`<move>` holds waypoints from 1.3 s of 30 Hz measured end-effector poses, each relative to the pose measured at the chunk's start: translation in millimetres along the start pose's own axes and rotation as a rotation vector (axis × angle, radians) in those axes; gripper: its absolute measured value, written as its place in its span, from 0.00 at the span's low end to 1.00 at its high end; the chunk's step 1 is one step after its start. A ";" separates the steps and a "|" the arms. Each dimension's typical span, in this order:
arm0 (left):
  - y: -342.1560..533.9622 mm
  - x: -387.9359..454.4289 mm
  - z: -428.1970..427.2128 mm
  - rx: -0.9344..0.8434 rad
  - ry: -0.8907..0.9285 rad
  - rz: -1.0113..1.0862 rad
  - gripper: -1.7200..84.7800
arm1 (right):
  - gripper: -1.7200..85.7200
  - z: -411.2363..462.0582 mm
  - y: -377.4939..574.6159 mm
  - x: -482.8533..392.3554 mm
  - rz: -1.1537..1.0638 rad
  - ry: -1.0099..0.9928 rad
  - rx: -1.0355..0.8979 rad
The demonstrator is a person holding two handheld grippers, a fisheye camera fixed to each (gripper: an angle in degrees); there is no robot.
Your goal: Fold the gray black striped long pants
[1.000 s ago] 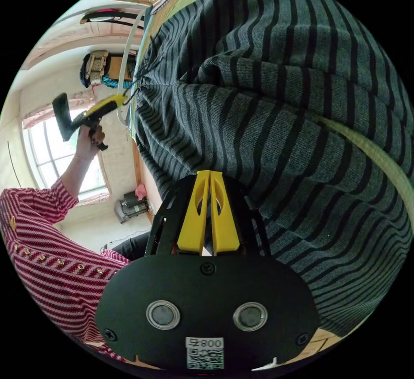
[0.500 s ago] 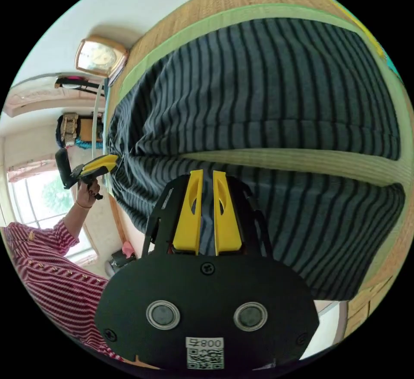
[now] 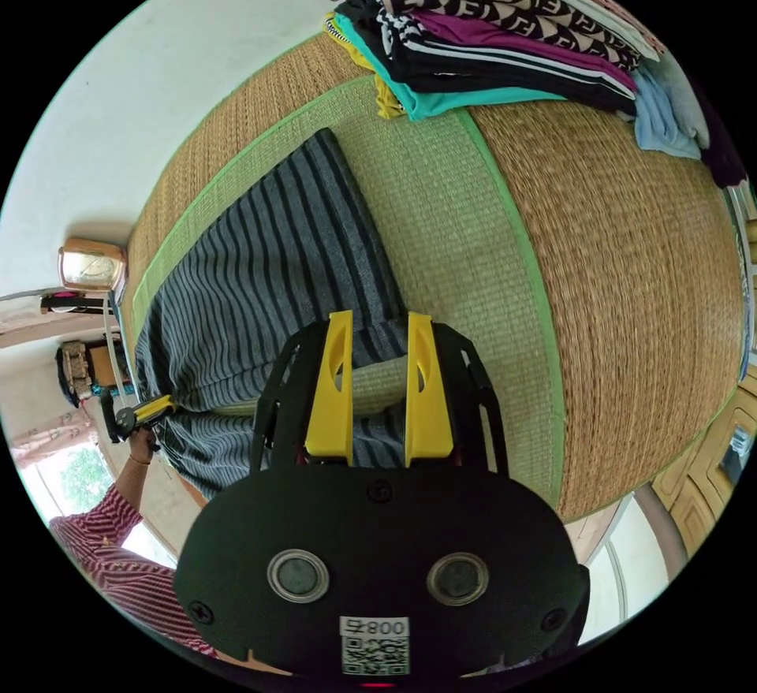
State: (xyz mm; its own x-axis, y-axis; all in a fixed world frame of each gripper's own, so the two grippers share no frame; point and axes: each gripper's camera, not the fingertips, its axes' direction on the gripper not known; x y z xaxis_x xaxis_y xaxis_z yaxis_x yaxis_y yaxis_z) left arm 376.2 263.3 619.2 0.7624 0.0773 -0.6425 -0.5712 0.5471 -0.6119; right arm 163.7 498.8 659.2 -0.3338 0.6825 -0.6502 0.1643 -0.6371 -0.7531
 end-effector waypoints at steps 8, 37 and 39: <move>-30.3 22.2 38.3 -0.103 -0.128 0.020 0.07 | 0.12 -16.9 24.7 17.3 -0.012 0.014 -0.055; -36.4 26.7 98.8 -0.040 -0.042 -0.131 0.07 | 0.03 -126.6 154.3 146.7 0.194 -0.390 -0.007; -33.7 19.3 90.4 -0.007 0.000 -0.129 0.08 | 0.04 -135.0 169.3 153.6 0.190 -0.410 0.035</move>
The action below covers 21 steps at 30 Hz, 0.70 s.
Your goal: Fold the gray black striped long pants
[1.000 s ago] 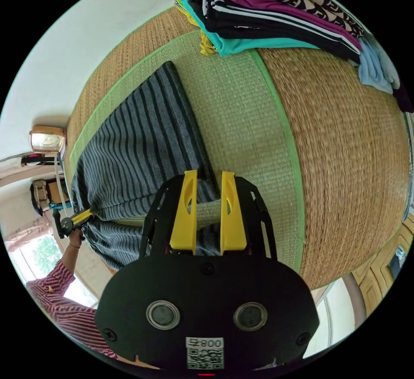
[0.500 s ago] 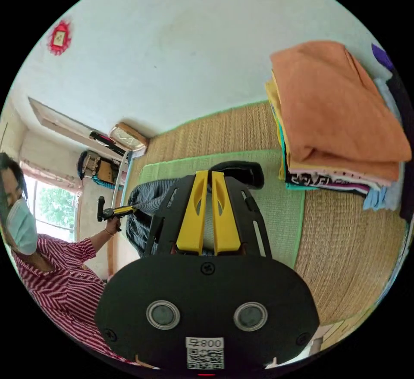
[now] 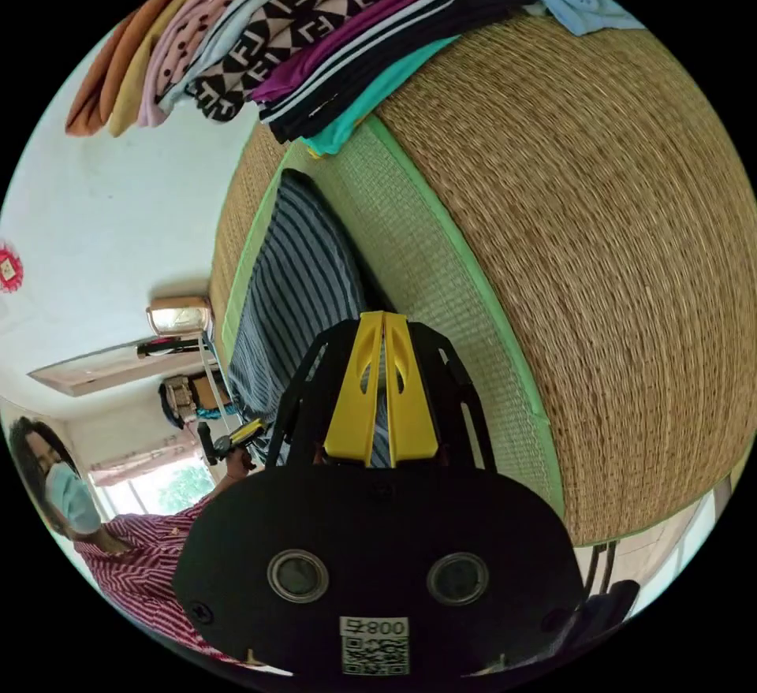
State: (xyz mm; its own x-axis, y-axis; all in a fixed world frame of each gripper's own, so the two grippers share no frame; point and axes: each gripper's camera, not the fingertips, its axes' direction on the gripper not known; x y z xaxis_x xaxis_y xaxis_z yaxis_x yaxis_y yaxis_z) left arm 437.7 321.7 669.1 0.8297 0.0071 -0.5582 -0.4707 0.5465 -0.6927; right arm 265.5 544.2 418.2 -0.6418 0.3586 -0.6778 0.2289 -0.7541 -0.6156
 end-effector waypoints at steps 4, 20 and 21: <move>11.8 -17.1 -14.0 0.047 0.119 -0.049 0.10 | 0.08 -31.7 47.2 0.7 -0.062 0.064 0.017; 17.3 18.0 83.3 -0.359 0.111 0.233 0.07 | 0.10 -18.1 193.5 81.9 0.101 0.236 -0.269; 14.6 16.6 84.0 -0.373 0.125 0.231 0.06 | 0.09 -17.9 193.2 82.8 0.103 0.226 -0.282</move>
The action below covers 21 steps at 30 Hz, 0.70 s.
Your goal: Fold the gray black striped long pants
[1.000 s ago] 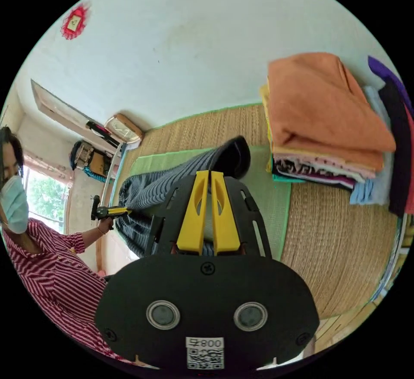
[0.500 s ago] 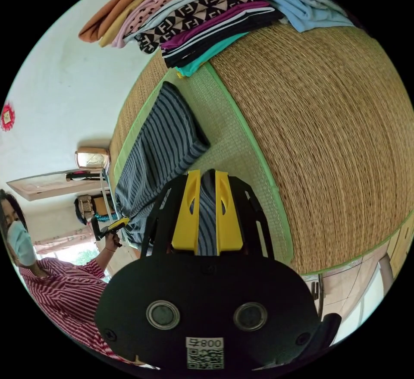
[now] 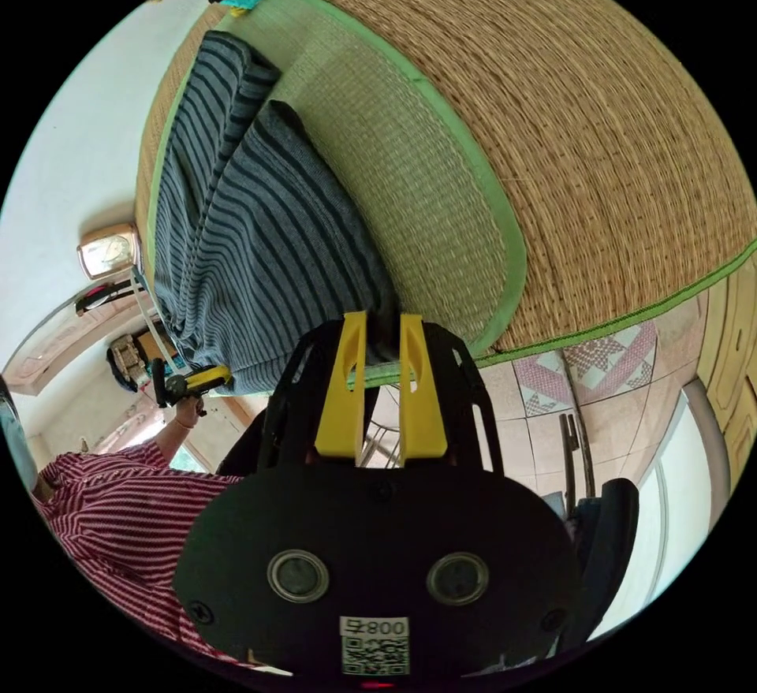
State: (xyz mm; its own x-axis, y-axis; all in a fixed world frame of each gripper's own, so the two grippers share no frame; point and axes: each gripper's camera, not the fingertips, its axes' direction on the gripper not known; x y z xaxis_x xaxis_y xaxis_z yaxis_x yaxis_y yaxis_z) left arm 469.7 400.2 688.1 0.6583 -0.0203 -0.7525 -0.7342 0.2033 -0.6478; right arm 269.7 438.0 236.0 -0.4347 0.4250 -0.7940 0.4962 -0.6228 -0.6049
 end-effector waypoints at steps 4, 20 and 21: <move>-3.4 -10.0 -14.6 0.021 0.024 -0.001 0.04 | 0.06 -24.0 2.8 -14.3 -0.088 -0.071 0.026; 22.3 -3.7 -59.4 0.179 0.089 -0.015 0.03 | 0.04 -162.6 87.6 -73.7 -0.540 -0.273 0.360; 15.3 -3.4 -46.0 0.149 0.095 -0.012 0.03 | 0.04 -137.0 81.9 -41.2 -0.434 -0.280 0.332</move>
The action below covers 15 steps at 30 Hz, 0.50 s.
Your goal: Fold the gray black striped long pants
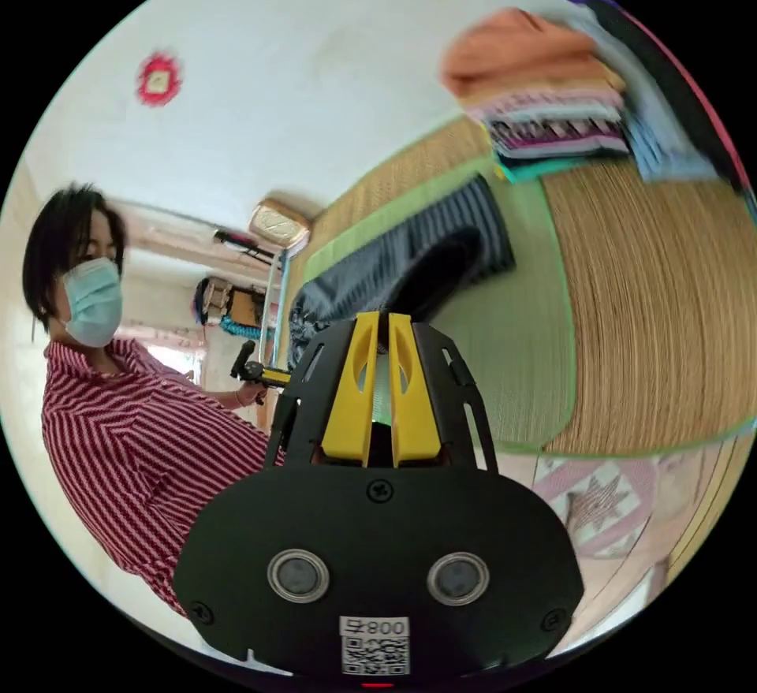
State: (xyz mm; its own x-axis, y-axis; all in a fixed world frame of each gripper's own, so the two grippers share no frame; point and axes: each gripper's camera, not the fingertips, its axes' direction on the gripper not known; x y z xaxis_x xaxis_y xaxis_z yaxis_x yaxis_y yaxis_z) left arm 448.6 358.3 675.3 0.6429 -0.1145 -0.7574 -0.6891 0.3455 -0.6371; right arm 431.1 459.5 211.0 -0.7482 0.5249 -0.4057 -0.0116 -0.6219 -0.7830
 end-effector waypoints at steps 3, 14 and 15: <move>-20.4 -7.2 64.8 -0.154 -0.001 -0.020 0.03 | 0.04 48.9 52.0 108.8 0.364 -0.008 -0.107; -26.0 -30.9 29.1 -0.038 0.180 -0.098 0.03 | 0.02 61.2 126.1 139.4 0.626 -0.023 0.223; -26.5 -32.8 23.6 -0.015 0.183 -0.107 0.03 | 0.02 70.9 109.4 122.3 0.563 -0.001 0.194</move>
State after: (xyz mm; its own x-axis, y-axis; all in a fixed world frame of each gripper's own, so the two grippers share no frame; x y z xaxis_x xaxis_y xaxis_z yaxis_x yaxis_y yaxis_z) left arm 453.7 374.8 720.4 0.6424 -0.3171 -0.6977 -0.6257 0.3085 -0.7164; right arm 291.3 414.4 109.2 -0.6750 0.0828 -0.7331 0.2660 -0.8995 -0.3465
